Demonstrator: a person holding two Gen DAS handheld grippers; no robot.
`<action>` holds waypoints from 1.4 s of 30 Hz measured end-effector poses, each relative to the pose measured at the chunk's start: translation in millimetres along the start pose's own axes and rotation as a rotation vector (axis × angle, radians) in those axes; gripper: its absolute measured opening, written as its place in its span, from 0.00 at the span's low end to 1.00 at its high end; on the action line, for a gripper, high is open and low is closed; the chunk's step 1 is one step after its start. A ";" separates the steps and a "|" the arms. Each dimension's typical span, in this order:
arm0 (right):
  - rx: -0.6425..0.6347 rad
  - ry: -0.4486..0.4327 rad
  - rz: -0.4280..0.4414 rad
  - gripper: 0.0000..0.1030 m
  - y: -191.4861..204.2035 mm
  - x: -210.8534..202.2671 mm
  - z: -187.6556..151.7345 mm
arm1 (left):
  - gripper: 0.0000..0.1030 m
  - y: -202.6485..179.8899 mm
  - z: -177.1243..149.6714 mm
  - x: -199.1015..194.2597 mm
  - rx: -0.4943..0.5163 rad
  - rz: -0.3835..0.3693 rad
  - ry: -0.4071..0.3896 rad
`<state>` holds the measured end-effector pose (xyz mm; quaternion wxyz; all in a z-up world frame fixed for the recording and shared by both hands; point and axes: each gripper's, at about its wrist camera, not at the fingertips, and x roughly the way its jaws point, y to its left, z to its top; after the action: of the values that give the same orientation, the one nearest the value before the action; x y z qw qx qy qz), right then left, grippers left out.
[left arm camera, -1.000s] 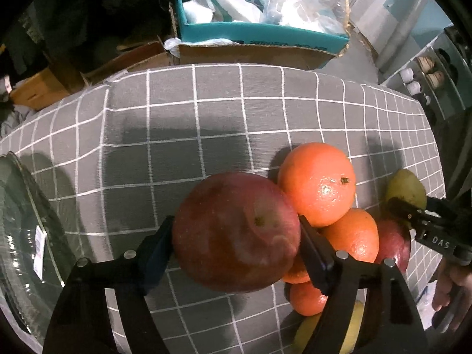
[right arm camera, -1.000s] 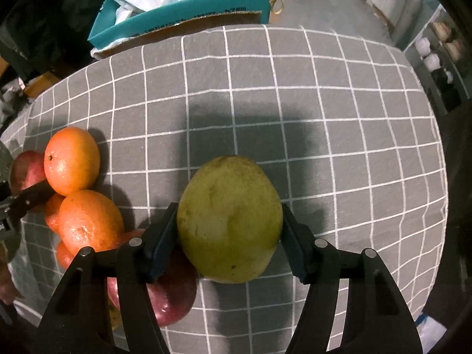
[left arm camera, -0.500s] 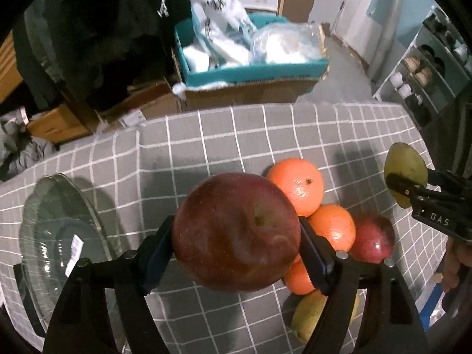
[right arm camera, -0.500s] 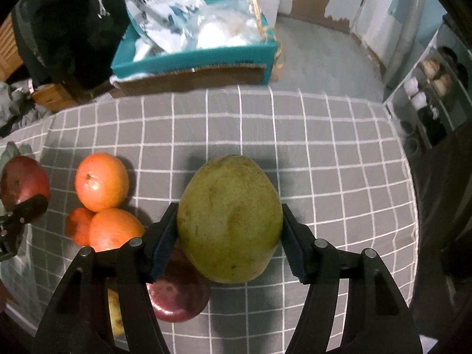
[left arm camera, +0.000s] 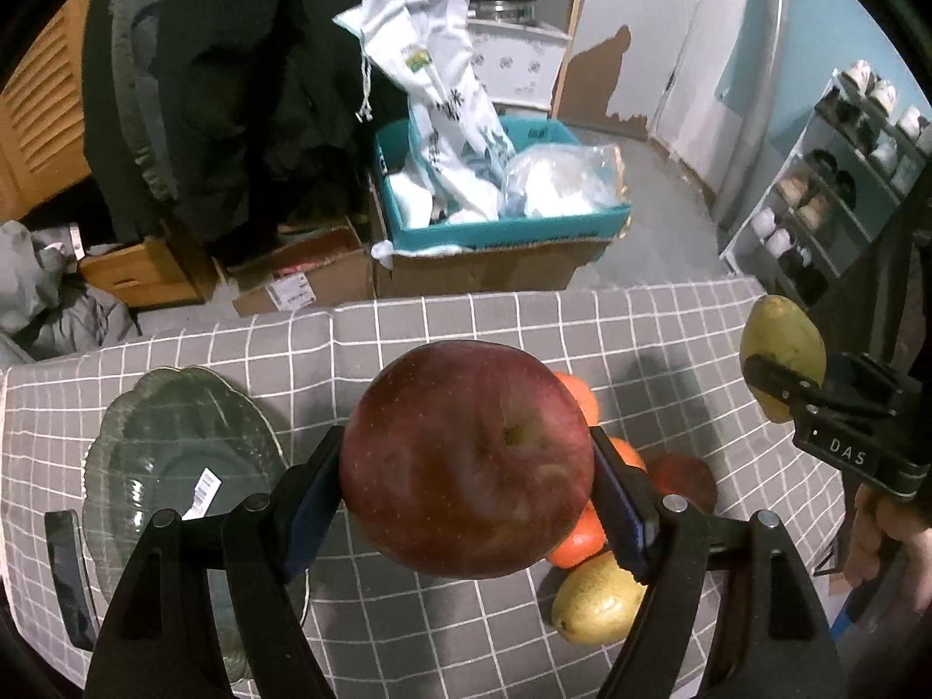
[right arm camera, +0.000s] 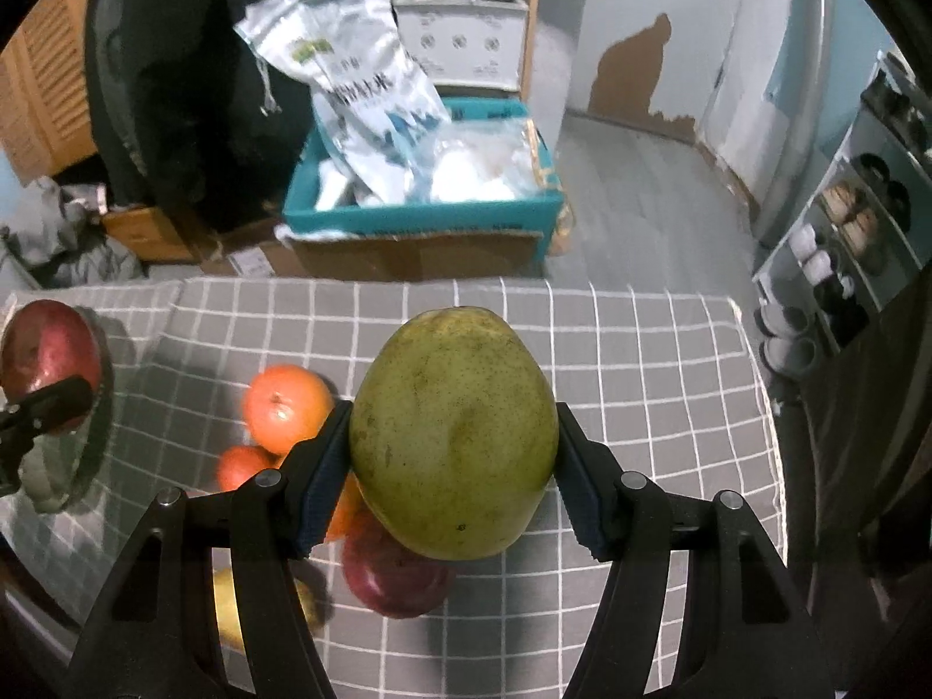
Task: Organize fruits
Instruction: 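Lift and carry the red apple with the left tool while the right tool carries the pear to the bowl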
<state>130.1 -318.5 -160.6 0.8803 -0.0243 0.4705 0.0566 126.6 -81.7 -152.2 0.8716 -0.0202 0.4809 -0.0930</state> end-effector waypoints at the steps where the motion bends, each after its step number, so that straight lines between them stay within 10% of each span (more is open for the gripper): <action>1: -0.002 -0.010 0.005 0.63 2.5 -4.1 1.2 | 0.77 0.3 -0.3 -4.1 0.002 0.001 -0.008; 24: -0.085 -0.176 0.114 0.63 82.4 -77.7 28.3 | 0.77 58.0 -11.0 -85.7 -0.051 0.039 -0.156; 42: -0.197 -0.130 0.235 0.63 180.2 -60.2 38.3 | 0.77 140.7 -40.5 -90.0 -0.174 0.144 -0.132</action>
<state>106.5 -140.7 -87.4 0.8895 -0.0517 0.4041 0.2067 65.8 75.0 -116.4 0.9008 -0.0671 0.4289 0.0133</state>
